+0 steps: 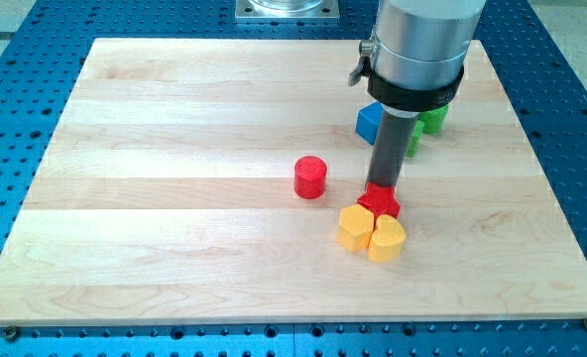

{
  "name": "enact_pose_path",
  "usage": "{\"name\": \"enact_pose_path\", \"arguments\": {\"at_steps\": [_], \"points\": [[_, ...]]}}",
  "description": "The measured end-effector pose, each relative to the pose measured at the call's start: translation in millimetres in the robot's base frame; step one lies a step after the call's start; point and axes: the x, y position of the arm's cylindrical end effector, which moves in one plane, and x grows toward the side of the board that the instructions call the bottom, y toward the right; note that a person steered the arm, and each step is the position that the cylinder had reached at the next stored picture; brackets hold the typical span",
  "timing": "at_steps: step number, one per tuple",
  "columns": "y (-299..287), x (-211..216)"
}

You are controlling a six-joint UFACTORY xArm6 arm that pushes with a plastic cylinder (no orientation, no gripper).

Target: Move the red star into the red circle

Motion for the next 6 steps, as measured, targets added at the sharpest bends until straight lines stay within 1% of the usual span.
{"name": "enact_pose_path", "arguments": {"at_steps": [1, 2, 3, 4, 5, 6], "points": [[35, 4], [63, 27], [42, 50], [-4, 52], [-29, 23], [-40, -9]]}}
